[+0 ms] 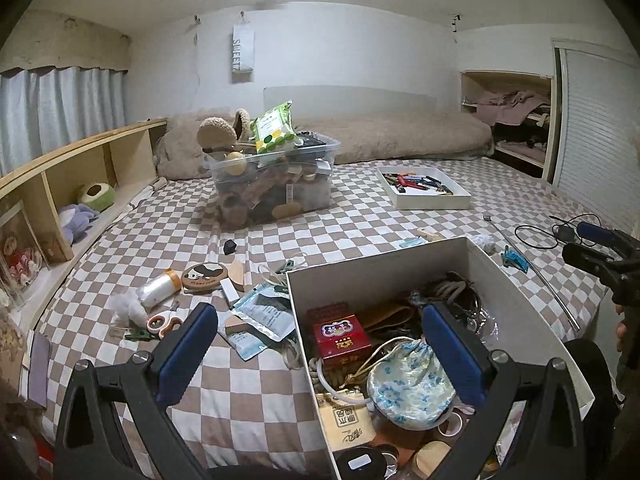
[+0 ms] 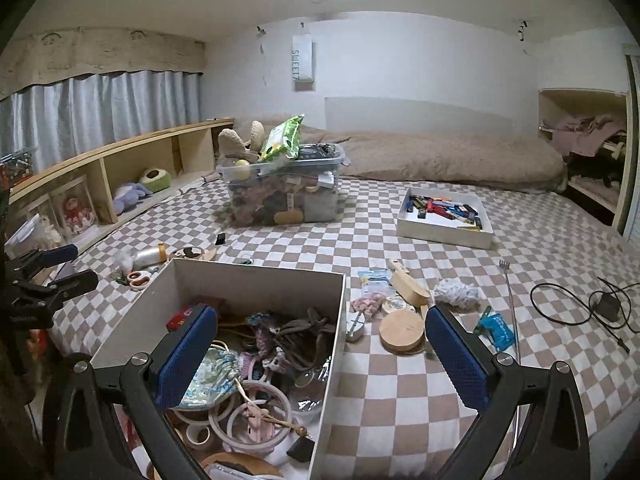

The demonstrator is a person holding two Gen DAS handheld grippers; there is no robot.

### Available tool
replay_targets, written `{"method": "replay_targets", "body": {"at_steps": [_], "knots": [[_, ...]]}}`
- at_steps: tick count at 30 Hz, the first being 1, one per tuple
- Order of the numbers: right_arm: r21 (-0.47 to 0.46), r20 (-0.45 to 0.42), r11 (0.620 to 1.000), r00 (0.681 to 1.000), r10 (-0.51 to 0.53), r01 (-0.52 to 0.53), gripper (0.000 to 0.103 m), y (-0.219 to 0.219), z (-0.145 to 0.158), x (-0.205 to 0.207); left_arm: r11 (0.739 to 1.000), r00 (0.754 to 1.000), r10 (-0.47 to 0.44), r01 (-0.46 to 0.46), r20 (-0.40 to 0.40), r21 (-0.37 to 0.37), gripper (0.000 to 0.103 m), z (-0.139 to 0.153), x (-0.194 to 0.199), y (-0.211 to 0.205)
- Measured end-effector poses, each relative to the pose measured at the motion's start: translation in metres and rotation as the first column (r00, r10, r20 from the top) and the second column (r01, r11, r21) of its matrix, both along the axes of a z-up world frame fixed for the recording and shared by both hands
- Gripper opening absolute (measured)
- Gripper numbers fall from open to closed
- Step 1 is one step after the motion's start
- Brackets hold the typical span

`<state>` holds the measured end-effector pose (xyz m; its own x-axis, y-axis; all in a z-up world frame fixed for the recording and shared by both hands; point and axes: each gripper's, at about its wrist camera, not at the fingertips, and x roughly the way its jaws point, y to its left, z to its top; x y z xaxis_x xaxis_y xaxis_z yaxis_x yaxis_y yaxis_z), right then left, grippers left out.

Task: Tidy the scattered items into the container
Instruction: 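Withdraw both open tools up away from the white box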

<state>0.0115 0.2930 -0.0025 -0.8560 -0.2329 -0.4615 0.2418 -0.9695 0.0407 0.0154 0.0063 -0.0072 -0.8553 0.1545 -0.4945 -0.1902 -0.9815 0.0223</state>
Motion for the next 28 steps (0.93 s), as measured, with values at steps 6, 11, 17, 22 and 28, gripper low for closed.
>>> {"method": "replay_targets", "body": {"at_steps": [6,11,17,22,28], "knots": [[0.008,0.009,1.0,1.0,-0.011,0.011,0.103,0.0008,-0.0025,-0.0005,1.0,1.0,0.007,-0.007,0.007,-0.001,0.103,-0.0025,-0.0011,-0.0017],[0.008,0.014,1.0,1.0,-0.014,0.013,0.103,0.0005,-0.0038,-0.001,1.0,1.0,0.007,-0.007,0.013,-0.003,0.103,-0.0041,-0.0025,-0.0019],[0.007,0.022,1.0,1.0,-0.012,0.011,0.103,-0.0005,-0.0058,-0.0021,1.0,1.0,0.005,-0.005,0.019,0.002,0.103,-0.006,-0.0024,-0.0024],[0.009,0.024,1.0,1.0,-0.009,0.009,0.103,-0.0021,-0.0071,-0.0018,1.0,1.0,0.004,-0.004,0.021,0.01,0.103,-0.0073,-0.0024,-0.0031],[0.007,0.03,1.0,1.0,-0.008,0.008,0.103,-0.0037,-0.0086,-0.0022,1.0,1.0,0.009,-0.009,0.018,0.013,0.103,-0.0085,-0.0011,-0.0044]]}}
